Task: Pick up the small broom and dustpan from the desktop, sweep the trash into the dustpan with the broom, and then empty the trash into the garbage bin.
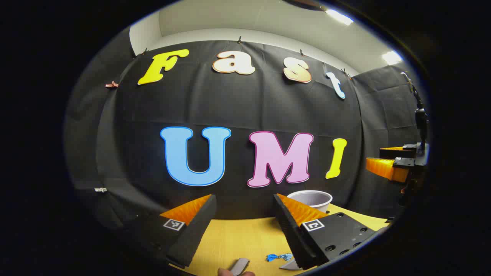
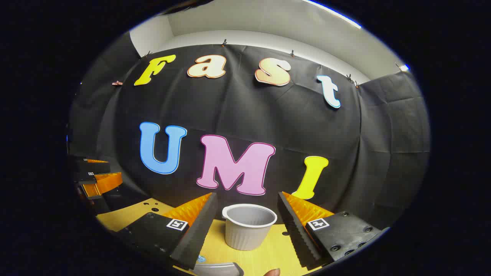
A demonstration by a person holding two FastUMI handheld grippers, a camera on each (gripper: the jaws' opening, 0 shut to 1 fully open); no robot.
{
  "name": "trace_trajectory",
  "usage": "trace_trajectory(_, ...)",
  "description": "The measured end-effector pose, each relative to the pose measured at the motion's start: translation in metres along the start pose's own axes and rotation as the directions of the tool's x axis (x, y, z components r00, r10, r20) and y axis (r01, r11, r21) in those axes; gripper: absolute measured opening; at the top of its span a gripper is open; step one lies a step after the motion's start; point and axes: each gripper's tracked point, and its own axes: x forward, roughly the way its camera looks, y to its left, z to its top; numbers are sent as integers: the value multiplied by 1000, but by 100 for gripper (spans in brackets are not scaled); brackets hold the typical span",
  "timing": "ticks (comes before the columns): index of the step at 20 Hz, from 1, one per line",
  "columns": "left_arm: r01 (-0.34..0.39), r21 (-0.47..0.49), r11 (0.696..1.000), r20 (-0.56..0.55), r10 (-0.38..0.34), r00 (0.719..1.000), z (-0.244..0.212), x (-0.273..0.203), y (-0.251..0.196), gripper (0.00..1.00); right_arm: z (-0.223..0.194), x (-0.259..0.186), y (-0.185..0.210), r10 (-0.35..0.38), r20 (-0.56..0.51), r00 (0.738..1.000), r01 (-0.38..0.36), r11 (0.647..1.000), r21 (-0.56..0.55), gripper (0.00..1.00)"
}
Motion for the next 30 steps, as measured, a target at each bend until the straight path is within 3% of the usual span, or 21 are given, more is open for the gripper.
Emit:
trace_trajectory(5,3,-11,1000,-8,-3,1000,-2,2,3,95,2,-2,11,14,5,1000,-14,1000,-12,97)
trace_trajectory(6,1,-12,1000,-11,-1,1000,-5,3,3,96,1,-1,12,15,3,1000,-15,1000,-14,93)
trace_trajectory(8,-1,-11,1000,-14,0,1000,-7,4,3,95,0,1,13,18,-6,1000,-18,1000,-14,97)
trace_trajectory(15,10,-3,1000,-23,-10,1000,-11,6,-2,95,-5,0,18,33,-20,999,-34,999,-15,97)
trace_trajectory(17,9,5,1000,-36,-9,999,-17,4,0,95,-30,-5,29,103,-111,988,-107,994,-33,97)
trace_trajectory(18,7,12,1000,-43,-6,999,-22,4,2,95,-54,-11,34,147,-204,968,-159,986,-43,97)
trace_trajectory(19,3,18,1000,-53,-2,999,-25,2,5,95,-82,-26,39,202,-321,925,-225,974,-37,97)
trace_trajectory(21,-6,18,1000,-79,7,997,-39,0,11,96,-147,-63,49,283,-540,793,-333,943,4,97)
trace_trajectory(23,-16,2,1000,-107,17,994,-51,-3,16,96,-201,-87,51,302,-676,672,-384,923,30,98)
trace_trajectory(26,-38,17,999,-134,40,990,-68,-12,23,96,-271,-105,42,302,-816,493,-416,906,84,98)
trace_trajectory(30,-52,30,998,-169,57,984,-86,-18,28,96,-323,-110,50,309,-912,269,-443,881,168,98)
